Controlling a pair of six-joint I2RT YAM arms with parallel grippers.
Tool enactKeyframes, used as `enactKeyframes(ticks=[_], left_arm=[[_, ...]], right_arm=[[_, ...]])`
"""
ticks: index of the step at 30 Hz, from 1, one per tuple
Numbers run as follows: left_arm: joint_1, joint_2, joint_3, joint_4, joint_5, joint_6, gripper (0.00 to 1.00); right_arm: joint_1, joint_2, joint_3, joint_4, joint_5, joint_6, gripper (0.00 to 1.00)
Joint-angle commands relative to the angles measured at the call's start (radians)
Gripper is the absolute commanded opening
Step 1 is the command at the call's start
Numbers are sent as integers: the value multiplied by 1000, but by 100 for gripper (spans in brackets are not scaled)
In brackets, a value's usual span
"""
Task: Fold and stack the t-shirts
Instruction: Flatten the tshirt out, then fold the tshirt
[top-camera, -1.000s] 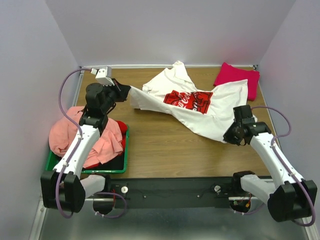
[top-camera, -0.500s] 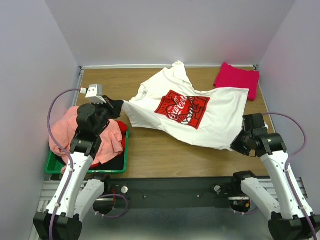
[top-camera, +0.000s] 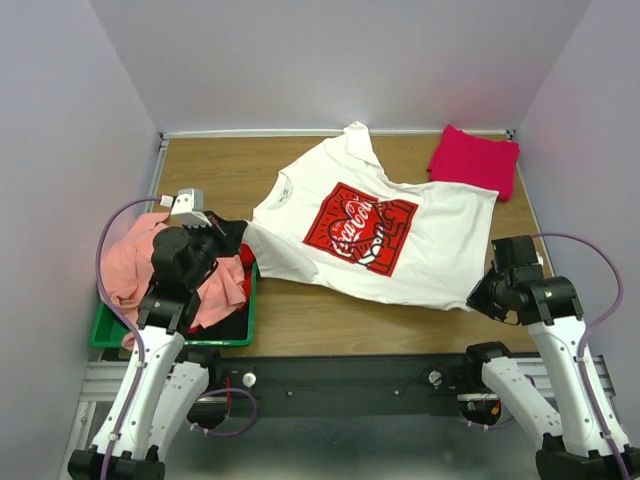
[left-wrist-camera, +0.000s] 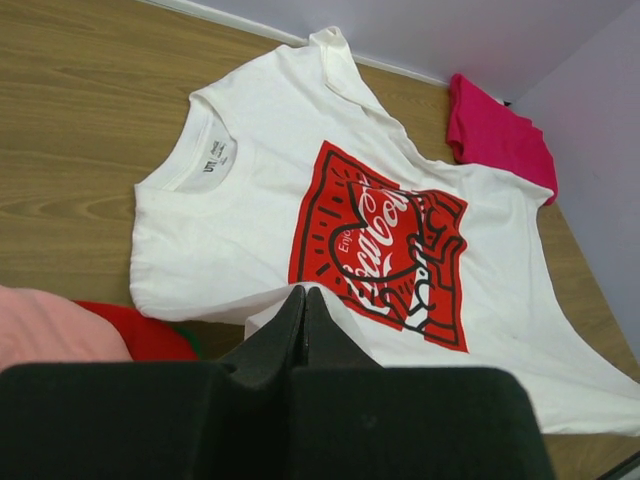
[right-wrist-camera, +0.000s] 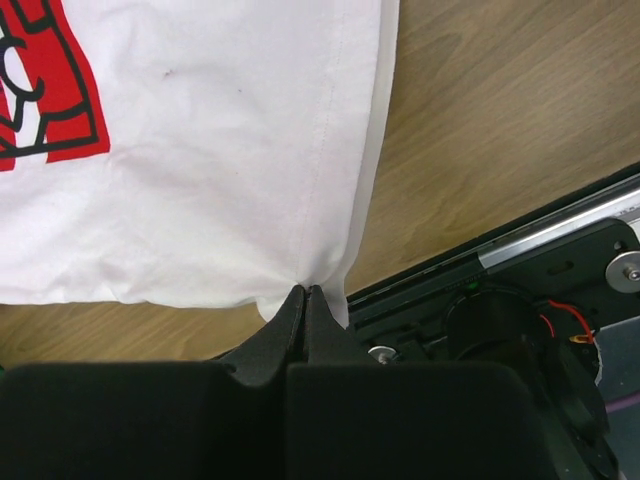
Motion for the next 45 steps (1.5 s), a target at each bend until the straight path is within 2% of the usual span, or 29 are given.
enactKeyframes(ticks=[1, 7, 14, 20, 29, 45], left_arm=[[-5, 67, -16, 129, 99, -16, 0], [-5, 254, 56, 309, 141, -10, 0], [-5, 467, 179, 397, 184, 1, 0], [-5, 634, 275, 434, 210, 19, 0], [-5, 826, 373, 469, 225, 33, 0], [-5, 1061, 529, 477, 238, 61, 0]], right_arm=[[-3, 17, -50, 88, -1, -15, 0], [-3, 111, -87, 266, -3, -13, 0], [-1, 223, -39, 372, 43, 0, 0], [-7, 307, -27, 418, 135, -3, 0], [-75, 332, -13, 476, 299, 5, 1], [-185, 540, -10, 631, 330, -79, 0]])
